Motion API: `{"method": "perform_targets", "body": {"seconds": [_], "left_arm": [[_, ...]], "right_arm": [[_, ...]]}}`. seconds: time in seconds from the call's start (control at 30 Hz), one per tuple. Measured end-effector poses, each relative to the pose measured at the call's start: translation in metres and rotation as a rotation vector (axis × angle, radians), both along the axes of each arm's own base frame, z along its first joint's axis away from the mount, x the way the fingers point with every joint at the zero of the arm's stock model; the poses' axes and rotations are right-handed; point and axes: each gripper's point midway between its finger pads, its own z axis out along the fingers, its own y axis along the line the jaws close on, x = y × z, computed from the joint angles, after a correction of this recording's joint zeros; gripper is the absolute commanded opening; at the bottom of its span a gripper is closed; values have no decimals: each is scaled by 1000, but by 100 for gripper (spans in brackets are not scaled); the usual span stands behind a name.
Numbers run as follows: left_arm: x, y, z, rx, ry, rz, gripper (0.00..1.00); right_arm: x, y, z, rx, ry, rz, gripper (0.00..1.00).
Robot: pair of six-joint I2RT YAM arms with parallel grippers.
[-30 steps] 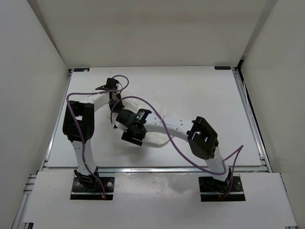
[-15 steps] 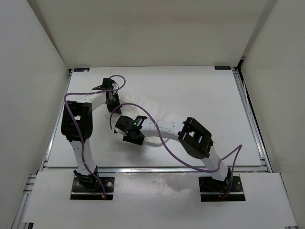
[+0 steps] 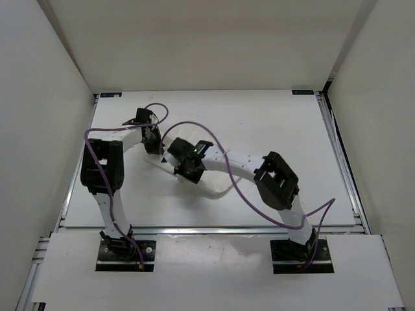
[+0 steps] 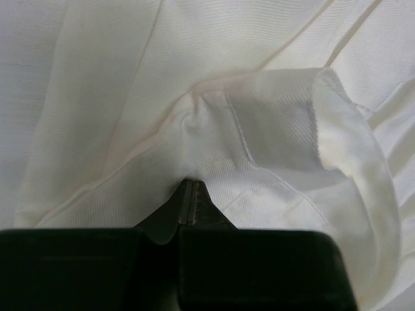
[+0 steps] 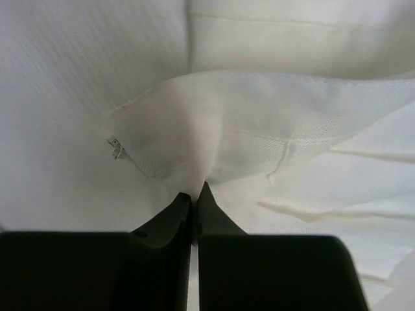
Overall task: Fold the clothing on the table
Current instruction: Fold the skirt
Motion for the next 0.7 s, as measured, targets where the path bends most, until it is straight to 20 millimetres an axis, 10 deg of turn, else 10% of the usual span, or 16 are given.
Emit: {"method": "perform_targets", "body": {"seconds": [0.17,0.23,0.47,0.7], "left_arm": [[-3,2,0,-13,-7,8,0],[-5,4,0,-15,-4,11,0],[-13,7,1,-20,11,18,0],[-25,1,1,-23,29,10,0]], "right_arm": [[32,-30,41,274,194,-226,3],[47,-56,49,391,275,-353,20],[65,-132,20,586,558,-745,35],[57,-135,51,569,458,-779,38]]}}
